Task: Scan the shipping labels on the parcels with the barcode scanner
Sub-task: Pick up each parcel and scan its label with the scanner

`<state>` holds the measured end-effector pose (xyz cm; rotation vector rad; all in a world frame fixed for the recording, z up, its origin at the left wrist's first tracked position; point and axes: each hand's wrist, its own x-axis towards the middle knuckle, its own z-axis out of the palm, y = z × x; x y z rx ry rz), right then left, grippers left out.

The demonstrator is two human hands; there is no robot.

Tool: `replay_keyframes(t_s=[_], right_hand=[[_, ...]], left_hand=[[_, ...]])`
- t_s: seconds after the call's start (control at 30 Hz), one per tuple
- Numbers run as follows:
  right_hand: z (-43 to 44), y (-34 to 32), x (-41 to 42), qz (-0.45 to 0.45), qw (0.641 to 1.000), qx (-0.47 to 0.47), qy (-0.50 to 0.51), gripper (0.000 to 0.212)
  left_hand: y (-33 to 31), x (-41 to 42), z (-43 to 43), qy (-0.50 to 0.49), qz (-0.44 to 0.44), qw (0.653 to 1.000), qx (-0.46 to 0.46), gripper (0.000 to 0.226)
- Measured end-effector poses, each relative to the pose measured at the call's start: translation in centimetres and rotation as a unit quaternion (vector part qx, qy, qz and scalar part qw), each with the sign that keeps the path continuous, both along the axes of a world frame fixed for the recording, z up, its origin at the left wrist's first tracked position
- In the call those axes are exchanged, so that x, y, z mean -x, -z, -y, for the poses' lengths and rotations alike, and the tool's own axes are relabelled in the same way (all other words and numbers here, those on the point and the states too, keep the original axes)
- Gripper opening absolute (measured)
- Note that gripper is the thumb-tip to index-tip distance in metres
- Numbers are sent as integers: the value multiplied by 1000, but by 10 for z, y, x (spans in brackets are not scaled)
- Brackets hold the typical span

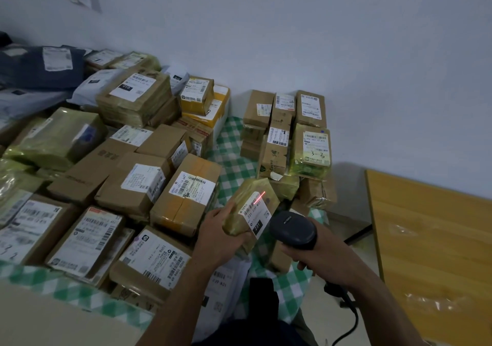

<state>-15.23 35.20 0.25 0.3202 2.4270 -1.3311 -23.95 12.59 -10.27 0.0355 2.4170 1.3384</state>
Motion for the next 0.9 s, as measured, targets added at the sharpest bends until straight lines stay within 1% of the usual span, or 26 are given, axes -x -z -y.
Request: replay_keyframes(t_s=[0.13,0.2,0.33,0.4,0.43,0.47,0.53,0.6,0.63,0.7,0.77,0.83,0.9], right_hand=[[3,-3,5,-16,1000,20,-7,36],[4,-2,9,-31,999,25,0,31],[4,-2,19,-48,998,41,13,31],[3,-3,28,-61,996,56,21,32],[3,-5,33,-66,995,66,29,33],[3,-8,39,-72,994,74,32,33],[3,-12,54,-85,993,76,33,26],[2,-15,73,-89,993,75,34,25],[1,-17,83,-85,993,76,34,27],[0,-21,102,-74,993,89,29,31],[-2,-25,118,-69,991,112,27,36],[-4,-27,132,-66,989,125,29,38],[-8,-25,142,-59,988,137,37,39]], left_hand=[[-5,-2,1,-5,8,1000,-13,99],[-7,-2,3,-6,8,999,-35,95],[-27,-7,9,-38,12,991,-127,72],[-43,-7,10,-79,14,977,-195,53],[-50,-4,10,-104,21,965,-238,46],[-60,-1,9,-123,27,954,-271,43],[-73,17,8,-144,12,948,-283,40],[-86,47,5,-144,-19,954,-264,36],[-90,66,4,-135,-41,964,-224,38],[-97,106,1,-93,-74,987,-105,48],[-98,148,-4,-72,-61,995,-17,59],[-86,188,-8,-62,-40,995,60,69],[-67,221,-12,-31,-29,993,111,73]])
